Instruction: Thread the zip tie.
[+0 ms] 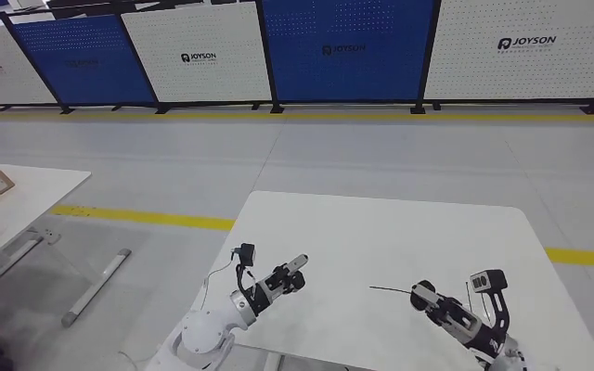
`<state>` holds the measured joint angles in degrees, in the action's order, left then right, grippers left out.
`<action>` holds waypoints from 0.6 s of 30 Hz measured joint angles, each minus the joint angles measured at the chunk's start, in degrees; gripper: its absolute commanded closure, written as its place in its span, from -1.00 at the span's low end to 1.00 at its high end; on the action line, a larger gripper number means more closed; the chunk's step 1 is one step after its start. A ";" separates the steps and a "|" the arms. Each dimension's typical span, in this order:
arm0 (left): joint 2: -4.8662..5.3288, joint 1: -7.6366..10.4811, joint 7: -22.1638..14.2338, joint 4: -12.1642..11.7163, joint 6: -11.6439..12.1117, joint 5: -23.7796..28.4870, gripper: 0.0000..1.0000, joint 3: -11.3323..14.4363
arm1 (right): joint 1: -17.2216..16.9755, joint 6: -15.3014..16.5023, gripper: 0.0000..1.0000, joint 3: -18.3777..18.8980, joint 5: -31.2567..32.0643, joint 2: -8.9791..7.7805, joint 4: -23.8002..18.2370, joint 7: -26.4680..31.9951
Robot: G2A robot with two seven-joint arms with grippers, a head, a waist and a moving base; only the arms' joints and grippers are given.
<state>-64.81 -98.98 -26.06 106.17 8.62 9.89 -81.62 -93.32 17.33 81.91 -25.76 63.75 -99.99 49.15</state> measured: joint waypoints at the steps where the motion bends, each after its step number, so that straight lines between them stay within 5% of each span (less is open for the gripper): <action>1: 0.00 0.00 0.00 0.00 0.00 0.00 -1.00 0.00 | 0.00 0.00 1.00 0.00 -0.02 0.00 0.00 0.01; 8: -0.04 0.13 0.07 -0.06 -0.01 0.38 -1.00 0.26 | 0.03 0.00 1.00 -0.11 -0.02 0.03 -0.25 -0.34; 18: -0.38 2.10 -4.93 -2.30 0.33 3.29 -1.00 6.45 | 3.18 -0.15 1.00 -5.75 1.20 0.70 -0.12 -1.89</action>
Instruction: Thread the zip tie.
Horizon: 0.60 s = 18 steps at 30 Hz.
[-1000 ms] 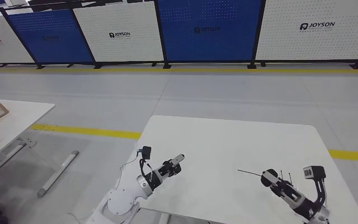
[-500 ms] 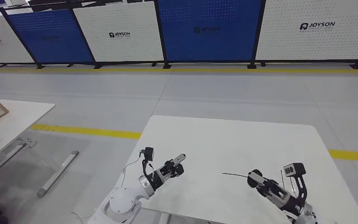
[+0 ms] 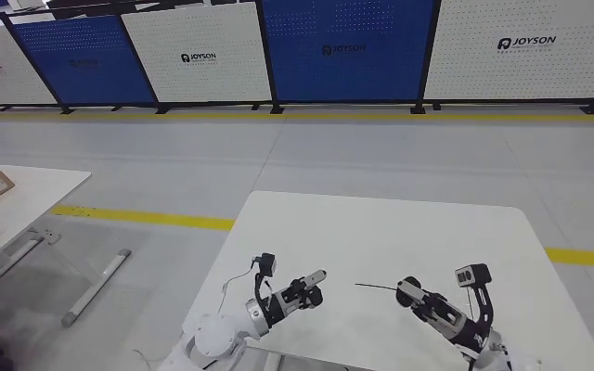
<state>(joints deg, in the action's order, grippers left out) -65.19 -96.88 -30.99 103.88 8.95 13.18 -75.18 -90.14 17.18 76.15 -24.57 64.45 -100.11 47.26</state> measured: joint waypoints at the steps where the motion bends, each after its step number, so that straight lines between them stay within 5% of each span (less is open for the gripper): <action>1: -0.10 0.36 -0.52 -0.32 -0.11 1.02 -1.00 0.95 | 0.60 -0.51 1.00 -0.83 0.65 0.06 0.58 0.15; 12: -0.30 1.37 -0.26 -1.06 -0.39 2.67 -1.00 2.35 | 1.68 -1.62 1.00 -1.63 1.79 0.11 1.59 -0.08; 18: -0.55 2.09 -1.29 -1.14 -0.36 8.30 -1.00 3.41 | 2.79 -1.67 1.00 -5.02 6.41 0.80 1.47 -7.37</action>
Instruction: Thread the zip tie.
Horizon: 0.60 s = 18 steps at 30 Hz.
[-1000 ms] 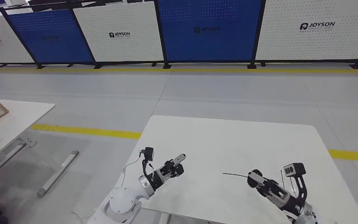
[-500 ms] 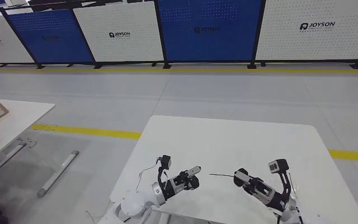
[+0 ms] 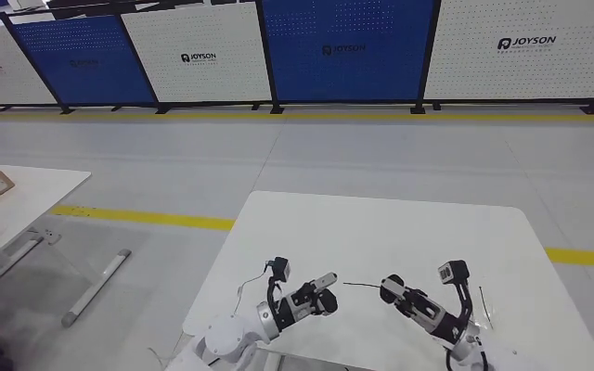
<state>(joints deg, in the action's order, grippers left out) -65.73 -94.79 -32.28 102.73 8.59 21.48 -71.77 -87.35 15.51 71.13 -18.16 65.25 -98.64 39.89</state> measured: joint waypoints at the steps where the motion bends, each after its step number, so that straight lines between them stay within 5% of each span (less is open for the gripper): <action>1: -0.07 0.11 -0.91 0.10 -0.08 1.89 -1.00 0.58 | 0.30 0.06 1.00 -0.76 0.84 0.15 0.12 -1.24; 4: -0.26 0.97 -3.68 -0.16 -1.83 6.33 -1.00 2.45 | 1.11 -1.06 1.00 -2.21 1.28 0.37 0.52 -1.76; 18: -0.28 1.21 -3.61 -0.28 -2.21 6.35 -1.00 2.73 | 1.18 -1.24 1.00 -2.28 1.24 0.38 0.52 -1.72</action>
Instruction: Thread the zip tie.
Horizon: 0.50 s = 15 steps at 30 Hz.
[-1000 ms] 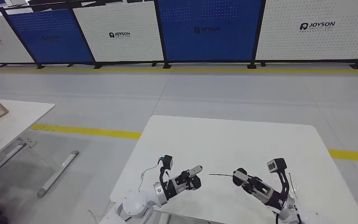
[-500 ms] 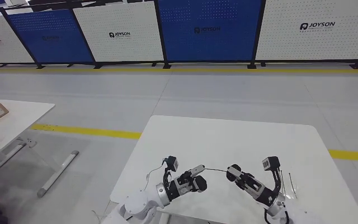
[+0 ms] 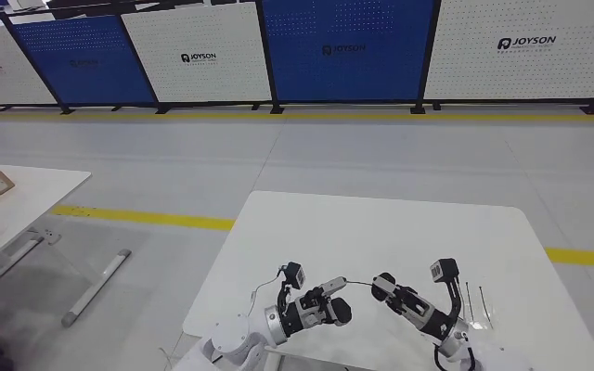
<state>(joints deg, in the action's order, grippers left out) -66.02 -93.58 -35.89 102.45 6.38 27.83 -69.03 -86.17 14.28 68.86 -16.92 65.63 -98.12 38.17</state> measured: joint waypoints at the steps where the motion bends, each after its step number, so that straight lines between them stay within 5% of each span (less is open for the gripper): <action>1: 0.00 0.00 0.00 0.00 0.00 0.00 -1.00 0.00 | -0.05 -0.08 1.00 -0.19 0.19 0.03 -0.14 -0.28; 10: -1.17 2.71 9.91 -3.59 5.13 -2.54 -1.00 4.24 | -0.22 -0.21 1.00 -1.00 1.63 0.03 0.03 -0.33; 15: -1.17 2.68 10.03 -3.57 5.18 -2.61 -1.00 4.28 | -0.23 -0.22 1.00 -0.99 1.62 0.03 0.03 -0.34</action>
<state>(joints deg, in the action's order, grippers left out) -67.19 -90.90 -25.87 98.88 11.55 25.22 -64.75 -86.40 14.06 67.87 -15.30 65.66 -98.09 37.83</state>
